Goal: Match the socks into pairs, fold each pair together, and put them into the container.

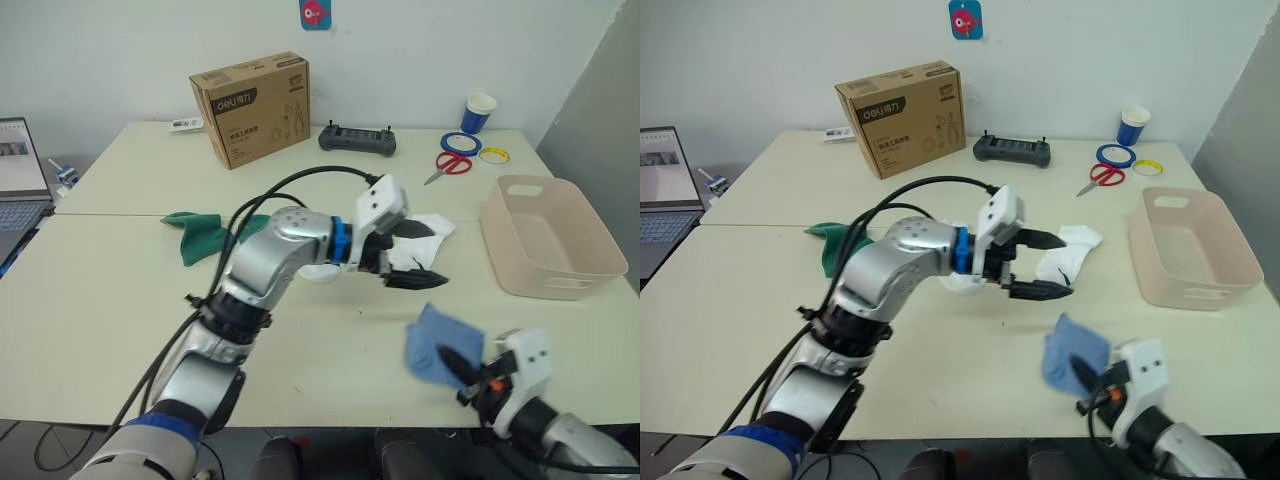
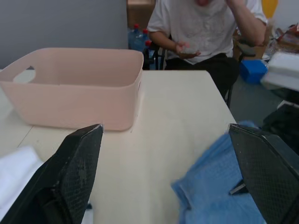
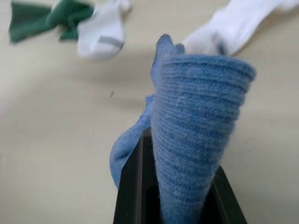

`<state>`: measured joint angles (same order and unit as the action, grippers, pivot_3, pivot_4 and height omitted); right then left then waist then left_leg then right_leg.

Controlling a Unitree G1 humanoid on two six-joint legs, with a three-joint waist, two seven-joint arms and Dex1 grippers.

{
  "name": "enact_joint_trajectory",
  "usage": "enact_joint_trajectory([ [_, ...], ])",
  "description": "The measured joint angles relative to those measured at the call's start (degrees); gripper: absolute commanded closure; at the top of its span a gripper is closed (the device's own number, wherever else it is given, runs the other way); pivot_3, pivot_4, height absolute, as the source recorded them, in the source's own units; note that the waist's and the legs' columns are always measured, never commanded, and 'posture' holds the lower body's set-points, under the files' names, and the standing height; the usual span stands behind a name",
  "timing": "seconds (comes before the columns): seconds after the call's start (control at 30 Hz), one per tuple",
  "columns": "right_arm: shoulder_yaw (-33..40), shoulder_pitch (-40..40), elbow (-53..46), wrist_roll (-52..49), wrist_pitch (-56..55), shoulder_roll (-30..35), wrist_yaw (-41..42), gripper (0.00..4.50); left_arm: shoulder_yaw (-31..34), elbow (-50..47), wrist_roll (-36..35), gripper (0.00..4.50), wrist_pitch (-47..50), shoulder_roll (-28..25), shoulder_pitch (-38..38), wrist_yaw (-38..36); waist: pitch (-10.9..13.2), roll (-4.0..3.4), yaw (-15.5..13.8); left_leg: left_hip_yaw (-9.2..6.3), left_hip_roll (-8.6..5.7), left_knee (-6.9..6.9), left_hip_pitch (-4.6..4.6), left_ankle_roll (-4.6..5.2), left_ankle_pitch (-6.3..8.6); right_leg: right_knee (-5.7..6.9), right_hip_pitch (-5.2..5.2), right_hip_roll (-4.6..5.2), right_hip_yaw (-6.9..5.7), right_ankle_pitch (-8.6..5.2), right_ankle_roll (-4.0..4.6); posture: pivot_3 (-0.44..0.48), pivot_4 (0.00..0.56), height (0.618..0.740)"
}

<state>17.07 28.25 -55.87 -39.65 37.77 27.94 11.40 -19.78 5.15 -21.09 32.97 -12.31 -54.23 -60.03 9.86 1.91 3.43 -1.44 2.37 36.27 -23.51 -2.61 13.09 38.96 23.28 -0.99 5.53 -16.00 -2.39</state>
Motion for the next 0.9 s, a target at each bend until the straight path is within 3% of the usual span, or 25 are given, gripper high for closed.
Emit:
enact_joint_trajectory([
  [0.2, 20.5, 0.5, 0.0, -1.7, -3.4, 11.9, -2.8, 4.50, -0.9, 6.4, 2.7, 0.03, -5.0, 1.4, -0.5, -3.1, 0.0, 0.07, -0.1, -0.05, -0.05, -0.04, 0.00, 0.01, 0.00, 0.00, -0.01, 0.01, -0.01, -0.01, 0.00, 0.000, 0.150, 0.723],
  [0.33, 21.3, -6.8, 4.3, 9.2, -2.7, 24.3, -1.2, 4.50, -0.8, 6.9, 3.2, 0.03, -5.9, 2.6, -0.9, -3.8, 0.1, 0.12, -0.2, -0.02, -0.15, 0.06, -0.02, 0.00, 0.00, -0.01, -0.05, 0.06, 0.06, 0.01, -0.03, 0.000, 0.150, 0.723],
  [0.47, 12.6, -14.7, 17.7, 23.0, -6.4, 34.4, 0.4, 4.50, -0.6, 5.5, 3.0, 0.03, -4.5, 3.3, -1.3, -4.2, 0.1, 0.14, -0.4, 0.02, -0.18, 0.10, -0.08, 0.01, 0.00, -0.06, -0.05, 0.09, 0.12, 0.01, -0.04, 0.000, 0.150, 0.723],
  [0.6, -0.6, -25.1, 35.6, 36.9, -14.7, 41.5, 2.1, 4.50, 0.1, 3.8, 3.0, 0.03, -3.0, 3.6, -1.7, -3.6, 0.1, 0.10, -0.4, 0.01, -0.18, 0.09, -0.10, 0.01, 0.00, -0.06, -0.01, 0.09, 0.11, 0.00, -0.05, 0.000, 0.150, 0.723],
  [0.9, -21.6, -47.7, 63.9, 54.4, -28.5, 38.6, 9.5, 4.50, 1.4, 2.2, 3.0, 0.03, -1.4, 3.7, -1.7, -1.4, 0.2, -0.12, -0.3, 0.02, -0.18, 0.15, -0.09, 0.00, -0.01, 0.02, 0.00, 0.09, 0.13, 0.01, -0.04, 0.000, 0.150, 0.723],
])
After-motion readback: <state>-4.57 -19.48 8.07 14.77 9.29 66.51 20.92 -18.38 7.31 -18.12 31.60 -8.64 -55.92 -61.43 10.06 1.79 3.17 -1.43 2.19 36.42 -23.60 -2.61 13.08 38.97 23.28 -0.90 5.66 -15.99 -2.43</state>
